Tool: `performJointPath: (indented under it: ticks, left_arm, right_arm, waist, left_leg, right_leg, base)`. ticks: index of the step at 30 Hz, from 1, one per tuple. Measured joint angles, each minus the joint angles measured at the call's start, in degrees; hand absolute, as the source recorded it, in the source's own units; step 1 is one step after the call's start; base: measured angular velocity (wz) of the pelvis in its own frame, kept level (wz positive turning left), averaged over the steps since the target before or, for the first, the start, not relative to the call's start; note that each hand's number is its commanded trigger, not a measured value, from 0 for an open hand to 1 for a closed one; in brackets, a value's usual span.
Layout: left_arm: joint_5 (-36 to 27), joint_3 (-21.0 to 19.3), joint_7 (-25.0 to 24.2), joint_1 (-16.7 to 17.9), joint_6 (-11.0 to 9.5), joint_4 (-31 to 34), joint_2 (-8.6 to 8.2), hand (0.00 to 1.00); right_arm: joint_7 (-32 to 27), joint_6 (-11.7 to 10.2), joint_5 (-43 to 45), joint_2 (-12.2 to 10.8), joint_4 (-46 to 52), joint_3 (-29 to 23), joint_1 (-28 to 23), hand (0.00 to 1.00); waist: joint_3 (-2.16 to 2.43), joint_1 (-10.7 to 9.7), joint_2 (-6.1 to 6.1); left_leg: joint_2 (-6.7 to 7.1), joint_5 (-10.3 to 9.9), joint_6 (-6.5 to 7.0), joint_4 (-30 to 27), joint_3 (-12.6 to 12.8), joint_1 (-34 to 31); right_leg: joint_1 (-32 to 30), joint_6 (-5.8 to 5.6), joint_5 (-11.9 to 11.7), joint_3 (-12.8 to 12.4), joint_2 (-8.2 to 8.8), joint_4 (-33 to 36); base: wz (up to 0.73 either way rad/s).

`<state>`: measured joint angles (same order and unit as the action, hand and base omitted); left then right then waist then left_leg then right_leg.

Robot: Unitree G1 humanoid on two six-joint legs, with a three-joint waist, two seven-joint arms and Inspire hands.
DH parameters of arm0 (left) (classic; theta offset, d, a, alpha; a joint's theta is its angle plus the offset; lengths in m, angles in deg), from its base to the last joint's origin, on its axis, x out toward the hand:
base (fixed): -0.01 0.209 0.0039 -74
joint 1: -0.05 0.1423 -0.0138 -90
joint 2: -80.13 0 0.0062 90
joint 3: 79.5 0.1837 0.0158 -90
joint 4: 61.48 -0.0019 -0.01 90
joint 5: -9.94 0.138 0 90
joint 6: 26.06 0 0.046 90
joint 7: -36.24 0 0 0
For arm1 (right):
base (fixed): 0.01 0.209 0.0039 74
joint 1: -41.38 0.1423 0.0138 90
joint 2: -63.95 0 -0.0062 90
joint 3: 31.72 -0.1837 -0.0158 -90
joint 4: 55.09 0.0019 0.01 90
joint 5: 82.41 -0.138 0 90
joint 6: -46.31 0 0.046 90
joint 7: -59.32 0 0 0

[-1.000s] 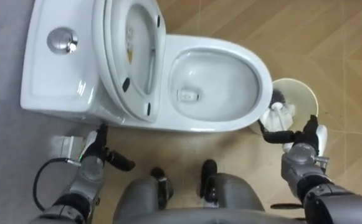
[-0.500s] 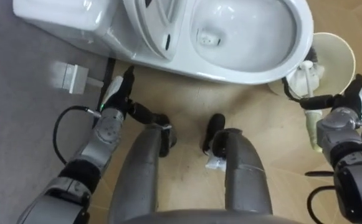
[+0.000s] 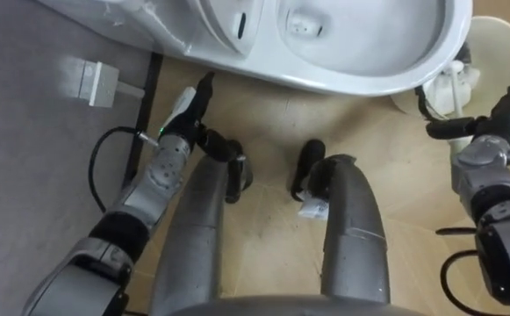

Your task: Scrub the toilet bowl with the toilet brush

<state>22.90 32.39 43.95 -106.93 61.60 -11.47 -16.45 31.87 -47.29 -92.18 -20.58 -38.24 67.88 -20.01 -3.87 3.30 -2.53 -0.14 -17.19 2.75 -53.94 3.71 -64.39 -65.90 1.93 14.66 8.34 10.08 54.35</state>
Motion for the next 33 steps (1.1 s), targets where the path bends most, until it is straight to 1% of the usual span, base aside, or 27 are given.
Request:
performJointPath:
  ticks: [4, 11, 13, 17, 20, 21, 25, 28, 33]
  left_arm:
    - [-0.2, 1.2, 0.1, -1.3, 0.0, 0.1, 1.3, 0.0]
    - [-1.1, 2.0, -0.1, -1.0, 0.0, 0.4, 1.85, 0.0]
    - [-1.1, 2.0, -0.7, -0.9, 0.0, 0.7, 2.41, 0.0]
    - [-1.2, 2.5, -1.0, -0.2, 0.0, 0.9, 2.61, 0.0]
    - [-1.6, 3.3, -0.9, 1.2, 0.0, 3.0, 2.77, 0.0]
    - [-2.2, 3.7, -0.9, 1.8, 0.0, 3.6, 2.77, 0.0]
    - [-2.3, 3.8, -0.9, 2.7, 0.0, 4.7, 2.74, 0.0]
    - [-2.2, 4.1, -0.6, 3.2, 0.5, 4.9, 2.6, 0.0]
    - [-2.2, 4.5, -0.6, 3.9, 0.5, 5.0, 2.52, 0.0]
  right_arm:
    - [1.2, 0.0, -2.0, 0.0, -0.2, 2.3, 0.0, 0.0]
    - [2.2, -0.1, -2.3, 0.1, -1.2, 3.4, -0.1, 0.0]
    - [2.6, -0.1, -2.2, 0.2, -1.4, 3.5, 0.0, 0.0]
    - [2.7, -0.1, -2.2, 0.4, -2.9, 3.7, -0.4, 0.0]
    - [2.7, -0.1, -2.3, 0.5, -3.0, 4.3, -1.6, 0.0]
    - [2.7, 0.0, -2.3, 0.5, -3.4, 4.3, -1.8, 0.0]
    - [3.7, 0.1, -2.3, 0.6, -4.3, 4.3, -2.0, 0.0]
    - [3.9, 0.0, -2.3, 0.6, -4.3, 4.3, -2.3, 0.0]
    - [3.9, 0.0, -2.5, 0.6, -4.7, 4.3, -2.9, 0.0]
  waist:
    - [0.01, 0.1, 0.02]
    - [0.0, 0.3, 0.07]
    - [-0.01, 0.3, 0.19]
    - [0.02, 0.4, 0.27]
    - [0.03, 0.5, 0.48]
    - [0.03, 0.4, 0.48]
    - [0.07, 0.3, 0.54]
    - [0.17, 0.3, 0.71]
    - [0.21, 0.3, 0.78]
  left_leg:
    - [-0.03, 0.0, -0.09, -0.7, 0.2, -1.6]
    - [-0.03, -0.2, -0.15, -0.8, 0.4, -2.4]
    - [-0.08, -0.2, -0.08, -1.0, 0.7, -3.0]
    - [-0.03, -1.0, -0.04, -2.1, 0.8, -3.6]
    - [0.03, -1.8, -0.16, -3.3, 0.9, -3.7]
    - [0.05, -2.1, -0.19, -3.6, 1.0, -3.7]
    - [0.03, -2.3, -0.47, -3.9, 1.0, -3.9]
    - [0.02, -2.4, -0.67, -3.9, 1.0, -3.9]
    - [-0.07, -2.5, -0.91, -4.1, 1.0, -3.7]
  right_leg:
    - [-1.8, 0.27, -0.1, -0.2, -0.16, 0.7]
    - [-2.7, 0.41, -0.1, -0.2, -0.23, 0.7]
    - [-3.4, 0.46, -0.1, 0.0, -0.17, 0.9]
    - [-4.4, 0.56, 0.8, -0.2, 0.34, 2.7]
    - [-4.5, 0.61, 1.7, -0.3, 0.43, 4.0]
    - [-4.6, 0.72, 2.1, -0.3, 0.76, 4.7]
    - [-5.1, 0.99, 2.8, -0.4, 0.9, 5.5]
    - [-5.1, 1.27, 3.0, -0.4, 0.77, 5.7]
    - [-5.1, 1.62, 3.2, -0.4, 0.73, 6.1]
  base:
    - [-0.03]
    - [0.0]
    - [0.0]
    - [0.03]
    - [0.01]
    - [0.06]
    - [0.04]
    - [0.0]
    - [0.0]
